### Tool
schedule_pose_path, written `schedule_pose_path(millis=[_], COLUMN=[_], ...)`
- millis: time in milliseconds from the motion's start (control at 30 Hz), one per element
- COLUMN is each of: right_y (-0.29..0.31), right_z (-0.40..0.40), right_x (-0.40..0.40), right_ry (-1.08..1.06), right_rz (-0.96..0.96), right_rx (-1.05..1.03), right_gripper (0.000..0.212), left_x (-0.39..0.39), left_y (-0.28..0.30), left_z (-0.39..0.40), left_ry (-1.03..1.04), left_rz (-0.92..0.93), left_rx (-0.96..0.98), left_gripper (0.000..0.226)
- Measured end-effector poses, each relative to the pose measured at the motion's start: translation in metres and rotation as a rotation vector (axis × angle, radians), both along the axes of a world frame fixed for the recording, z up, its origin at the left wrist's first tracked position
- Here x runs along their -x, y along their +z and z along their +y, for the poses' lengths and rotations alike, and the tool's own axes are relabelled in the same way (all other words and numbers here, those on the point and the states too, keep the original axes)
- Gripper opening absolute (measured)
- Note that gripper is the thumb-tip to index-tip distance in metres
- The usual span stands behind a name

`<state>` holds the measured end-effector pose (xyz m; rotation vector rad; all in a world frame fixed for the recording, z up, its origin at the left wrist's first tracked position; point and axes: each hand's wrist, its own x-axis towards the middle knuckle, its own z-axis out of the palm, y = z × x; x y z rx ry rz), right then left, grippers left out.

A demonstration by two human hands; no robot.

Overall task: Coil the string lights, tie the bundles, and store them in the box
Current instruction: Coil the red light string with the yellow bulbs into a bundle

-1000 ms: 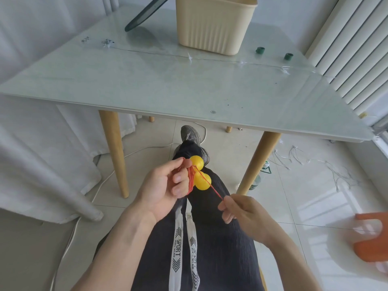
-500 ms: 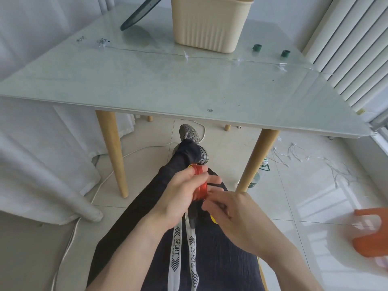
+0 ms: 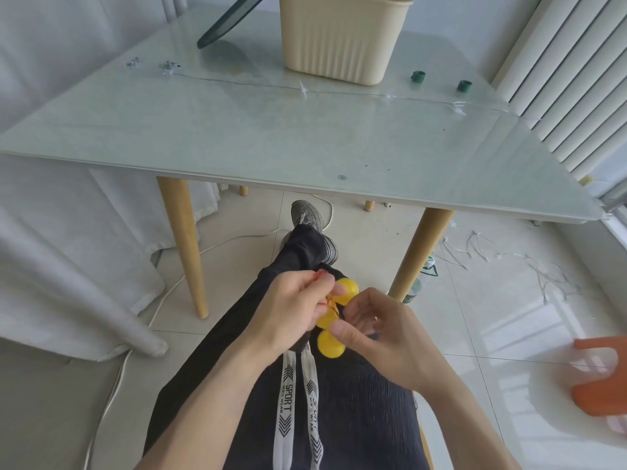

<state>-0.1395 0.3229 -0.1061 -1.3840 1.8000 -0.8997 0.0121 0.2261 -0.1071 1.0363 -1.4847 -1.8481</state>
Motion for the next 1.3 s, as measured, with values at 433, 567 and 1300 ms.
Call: schedule_pose_path(millis=[433, 567, 1300], right_y=[0.013, 0.028, -0.021], right_z=[0.008, -0.001, 0.007], right_x=[0.03, 0.025, -0.017], right_ry=[-0.103, -0.218, -0.002], right_rz=[-0.15, -0.257, 0.038], right_rx=[0.045, 0.235, -0.169], right_gripper=[0.038, 0.037, 0.021], left_x=[-0.014, -0.013, -0.005], left_y=[-0.008, -0.013, 0.0], left_z=[-0.017, -0.011, -0.008], left_ry=[0.037, -0.109, 0.15], left_rz=[0.107, -0.027, 0.455], left_rx=[0.016, 0.186, -0.548], left_gripper=[0.062, 0.05, 0.043])
